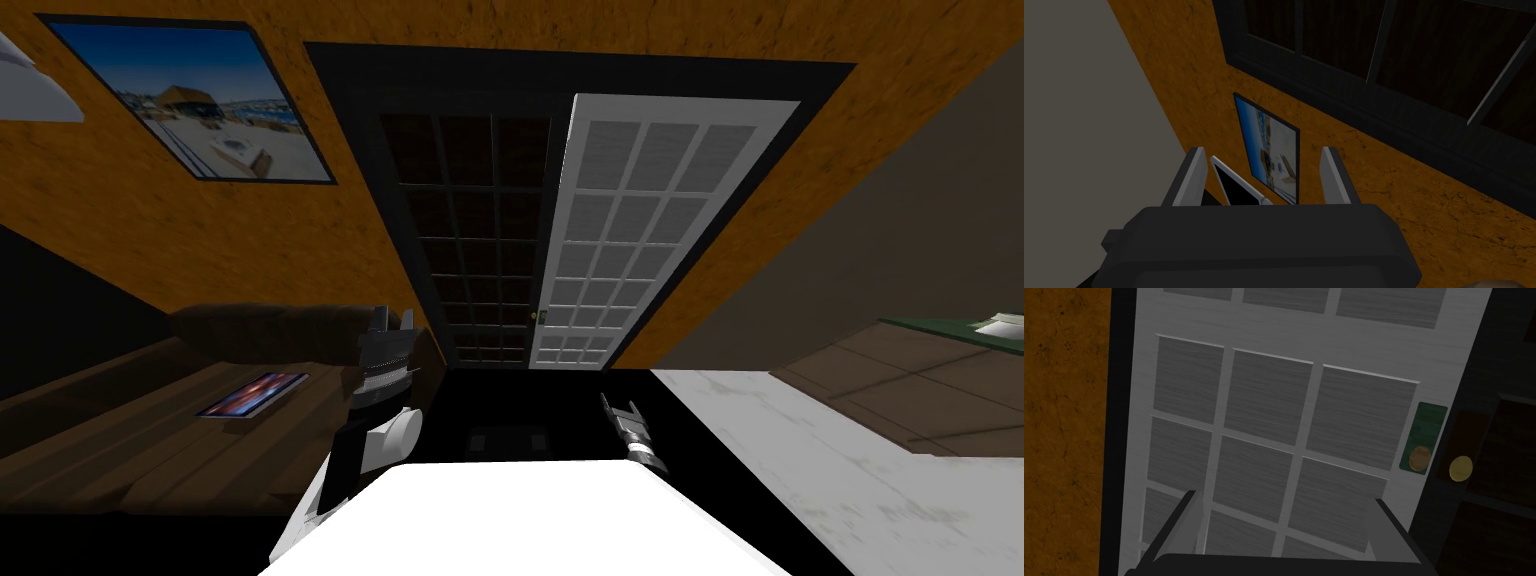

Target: Pull the door open

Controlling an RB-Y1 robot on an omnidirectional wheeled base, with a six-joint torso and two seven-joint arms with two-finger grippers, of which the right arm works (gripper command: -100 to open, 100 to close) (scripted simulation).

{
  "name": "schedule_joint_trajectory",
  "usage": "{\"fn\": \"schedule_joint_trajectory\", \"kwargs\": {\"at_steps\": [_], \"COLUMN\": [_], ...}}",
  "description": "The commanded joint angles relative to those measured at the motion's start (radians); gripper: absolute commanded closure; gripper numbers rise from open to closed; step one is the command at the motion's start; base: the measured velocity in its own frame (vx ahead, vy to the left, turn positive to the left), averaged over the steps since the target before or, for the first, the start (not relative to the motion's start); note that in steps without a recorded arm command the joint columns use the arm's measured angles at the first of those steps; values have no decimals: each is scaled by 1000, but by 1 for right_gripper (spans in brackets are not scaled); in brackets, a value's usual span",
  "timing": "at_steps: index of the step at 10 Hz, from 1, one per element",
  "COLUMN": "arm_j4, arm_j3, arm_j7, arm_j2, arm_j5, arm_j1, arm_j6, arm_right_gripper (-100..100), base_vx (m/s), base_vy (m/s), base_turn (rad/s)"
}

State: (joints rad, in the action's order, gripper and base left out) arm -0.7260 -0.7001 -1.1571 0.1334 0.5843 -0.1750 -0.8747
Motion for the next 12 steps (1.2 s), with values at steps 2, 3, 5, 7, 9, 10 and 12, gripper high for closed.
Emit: {"fn": "schedule_joint_trajectory", "kwargs": {"at_steps": [2,3,5,7,9,10,12], "arm_j4": [-5,-5,9,15,16,15,14], "arm_j3": [-3,-3,-2,9,21,28,34], "arm_j7": [-18,-18,-42,-61,-72,-76,-80], "arm_j2": [9,9,12,4,-5,-11,-16], "arm_j5": [-49,-49,-93,-128,-146,-153,-158], "arm_j1": [-33,-33,-39,-25,-6,6,16], "arm_j6": [28,28,40,47,50,51,51], "arm_right_gripper": [-100,-100,-100,-100,-100,-100,-100], "base_vx": [-85,-30,4,78,163,187,132], "base_vy": [-22,-18,-19,-16,-15,0,-12], "base_turn": [26,19,80,131,128,139,62]}}
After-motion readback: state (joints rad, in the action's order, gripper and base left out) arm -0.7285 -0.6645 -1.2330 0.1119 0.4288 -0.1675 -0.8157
